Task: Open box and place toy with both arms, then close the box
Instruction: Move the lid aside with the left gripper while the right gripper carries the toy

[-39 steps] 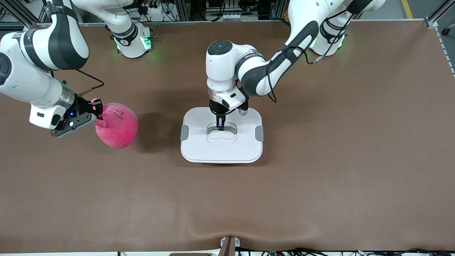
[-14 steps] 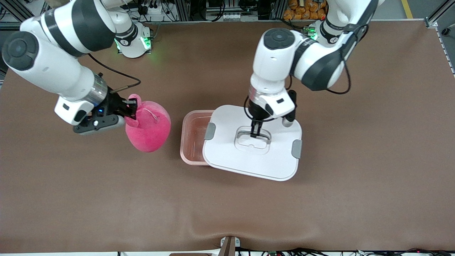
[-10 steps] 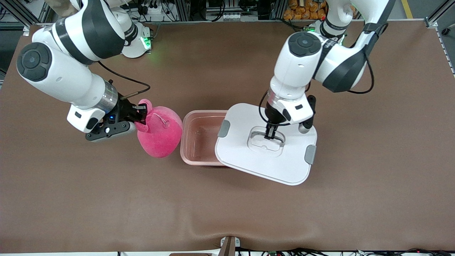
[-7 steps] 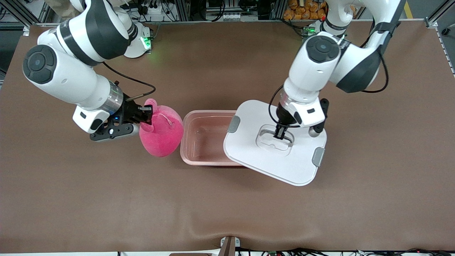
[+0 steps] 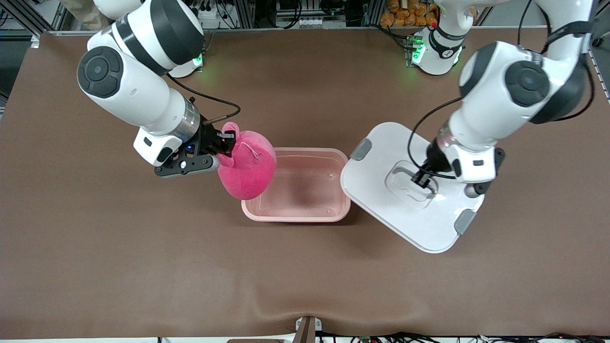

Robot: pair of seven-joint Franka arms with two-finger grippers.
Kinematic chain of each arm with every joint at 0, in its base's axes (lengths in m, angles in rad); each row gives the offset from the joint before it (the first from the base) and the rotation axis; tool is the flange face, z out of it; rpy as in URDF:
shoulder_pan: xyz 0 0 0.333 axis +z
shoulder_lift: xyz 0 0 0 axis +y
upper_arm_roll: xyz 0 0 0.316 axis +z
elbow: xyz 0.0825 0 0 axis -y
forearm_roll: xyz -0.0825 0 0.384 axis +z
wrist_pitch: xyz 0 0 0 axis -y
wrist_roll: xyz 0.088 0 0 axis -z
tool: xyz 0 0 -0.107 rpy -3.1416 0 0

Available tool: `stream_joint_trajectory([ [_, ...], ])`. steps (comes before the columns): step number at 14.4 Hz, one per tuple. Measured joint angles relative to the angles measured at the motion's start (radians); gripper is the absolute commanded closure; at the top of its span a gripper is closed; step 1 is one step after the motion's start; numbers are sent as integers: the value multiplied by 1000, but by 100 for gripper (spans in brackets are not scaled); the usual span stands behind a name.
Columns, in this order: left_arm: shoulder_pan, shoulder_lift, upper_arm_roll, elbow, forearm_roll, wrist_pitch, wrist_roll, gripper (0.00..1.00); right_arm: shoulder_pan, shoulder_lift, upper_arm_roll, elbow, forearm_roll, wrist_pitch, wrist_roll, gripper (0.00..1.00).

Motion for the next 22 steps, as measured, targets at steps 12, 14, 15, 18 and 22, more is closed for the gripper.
stream_joint_trajectory([
  [12,263,-5,0,-8,-77,-112,536,100,32,63,-2,0,39,48,18,100],
  [14,286,-5,1,-10,-77,-112,570,100,45,85,-1,0,39,73,31,100],
  [15,291,-5,1,-11,-77,-112,581,100,53,93,-1,0,39,83,38,100],
  [18,292,-5,3,-10,-77,-112,591,100,67,113,-1,0,39,115,46,100],
  [22,292,-5,3,-6,-77,-112,592,100,69,139,-2,0,39,147,47,100],
])
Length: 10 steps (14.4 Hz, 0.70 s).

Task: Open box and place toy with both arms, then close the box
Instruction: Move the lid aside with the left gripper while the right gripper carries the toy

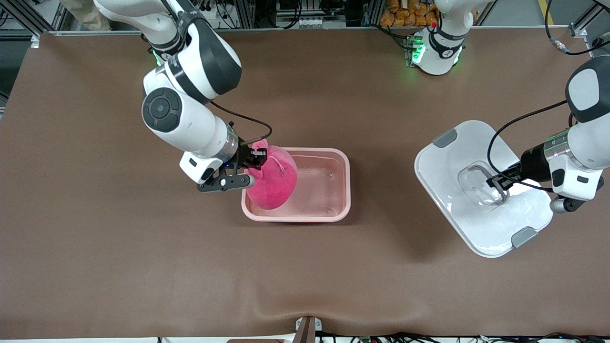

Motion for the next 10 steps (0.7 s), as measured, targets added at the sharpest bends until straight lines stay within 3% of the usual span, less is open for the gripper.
stream_joint_trajectory([
  [10,-1,1,-2,1,0,0,0,100,5,129,0,0,-2,68,0,100],
])
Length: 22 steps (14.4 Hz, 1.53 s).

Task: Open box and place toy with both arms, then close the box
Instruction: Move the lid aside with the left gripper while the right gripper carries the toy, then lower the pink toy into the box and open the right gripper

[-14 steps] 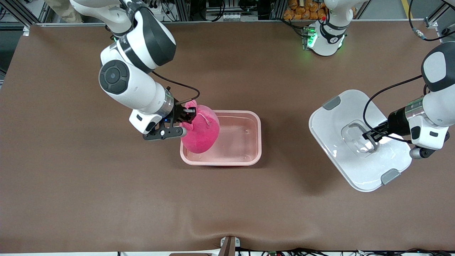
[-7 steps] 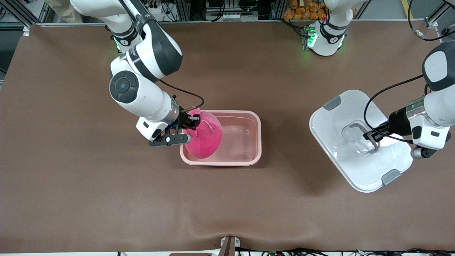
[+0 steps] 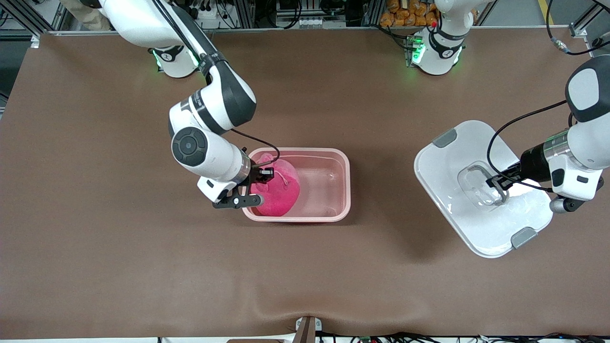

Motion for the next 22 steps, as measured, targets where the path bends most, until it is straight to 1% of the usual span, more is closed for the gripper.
stream_joint_trajectory([
  [2,0,0,0,0,0,0,0,100,20,13,0,0,-27,-1,-1,100],
  [4,0,0,0,0,0,0,0,100,55,37,0,0,-89,3,1,100],
  [6,0,0,0,0,0,0,0,100,84,62,-1,1,-114,39,2,100],
  [10,0,1,1,0,0,0,0,100,109,97,-1,7,-119,124,2,100],
  [18,0,2,1,0,0,-3,1,100,217,173,1,11,-109,419,69,100],
  [19,0,2,1,0,0,-4,1,100,225,183,1,11,-101,446,70,84],
  [20,0,2,1,0,0,-5,1,100,231,192,1,12,-96,467,70,36],
  [21,0,2,1,0,0,-6,1,100,233,197,1,14,-95,476,70,0],
  [22,0,2,1,0,0,-6,1,100,233,198,0,17,-95,479,70,0],
])
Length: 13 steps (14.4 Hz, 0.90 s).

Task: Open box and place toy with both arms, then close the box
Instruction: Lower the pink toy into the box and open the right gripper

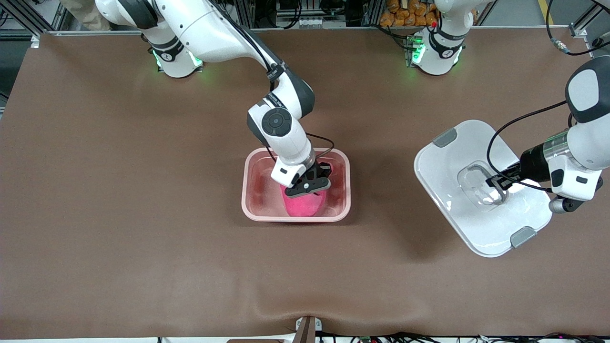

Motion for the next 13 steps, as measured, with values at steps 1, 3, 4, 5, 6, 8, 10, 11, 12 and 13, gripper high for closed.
stream_joint_trajectory([
  [1,0,0,0,0,0,0,0,100,-1,0,-2,4,0,0,0,0],
  [3,0,0,0,0,0,0,0,100,-7,-1,-9,15,0,0,0,0],
  [4,0,0,0,0,0,0,0,100,-12,-2,-12,21,0,0,0,0],
  [5,0,0,0,0,0,0,0,100,-16,-4,-13,25,0,0,0,0],
  [6,0,0,0,0,0,0,0,100,-19,-6,-14,27,0,0,0,0],
  [8,0,0,0,0,0,0,0,100,-21,-11,-13,32,1,0,0,0],
  [10,0,0,0,0,0,0,0,100,-21,-23,-13,34,17,0,0,0],
  [11,0,0,0,0,0,0,0,100,-21,-33,-14,37,47,2,0,0],
  [12,0,0,0,0,0,0,0,100,-23,-49,-15,40,85,3,0,0],
  [13,0,0,0,0,0,0,0,100,-26,-69,-17,43,118,2,0,0],
])
